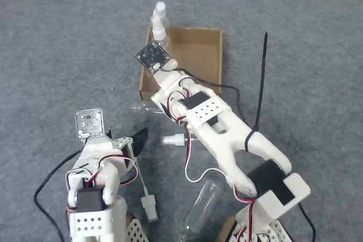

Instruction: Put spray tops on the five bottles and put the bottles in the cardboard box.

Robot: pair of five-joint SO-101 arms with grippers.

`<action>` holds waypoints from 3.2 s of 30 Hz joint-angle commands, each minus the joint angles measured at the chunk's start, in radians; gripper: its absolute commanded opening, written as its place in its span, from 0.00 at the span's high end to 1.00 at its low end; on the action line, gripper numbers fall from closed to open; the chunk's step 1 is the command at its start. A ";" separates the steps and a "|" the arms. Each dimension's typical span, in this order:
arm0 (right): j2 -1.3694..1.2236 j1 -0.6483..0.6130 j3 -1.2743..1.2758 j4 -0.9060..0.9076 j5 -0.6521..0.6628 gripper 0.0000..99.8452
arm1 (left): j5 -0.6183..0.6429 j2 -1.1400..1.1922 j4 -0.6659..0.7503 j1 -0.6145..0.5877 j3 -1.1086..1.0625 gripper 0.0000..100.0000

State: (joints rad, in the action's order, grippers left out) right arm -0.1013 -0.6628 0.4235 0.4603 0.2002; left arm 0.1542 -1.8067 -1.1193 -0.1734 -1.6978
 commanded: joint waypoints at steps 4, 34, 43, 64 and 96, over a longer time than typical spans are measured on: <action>0.082 -0.001 -0.021 0.030 -0.009 0.81 | -0.011 -0.012 -0.003 -0.006 0.013 0.67; 0.348 0.042 -0.008 0.332 0.000 0.82 | -0.011 -0.012 -0.003 -0.006 0.013 0.67; 0.490 0.044 -0.008 0.486 0.002 0.81 | -0.011 -0.012 -0.003 -0.006 0.013 0.67; 0.684 0.039 -0.008 0.631 0.175 0.81 | -0.011 -0.012 -0.003 -0.006 0.013 0.67; 0.949 -0.093 -0.006 1.142 0.267 0.81 | -0.011 -0.012 -0.003 -0.006 0.013 0.67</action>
State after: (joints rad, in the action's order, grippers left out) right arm 0.8071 -0.7119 0.4235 1.5696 0.4549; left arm 0.1542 -1.8067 -1.1193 -0.1734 -1.6978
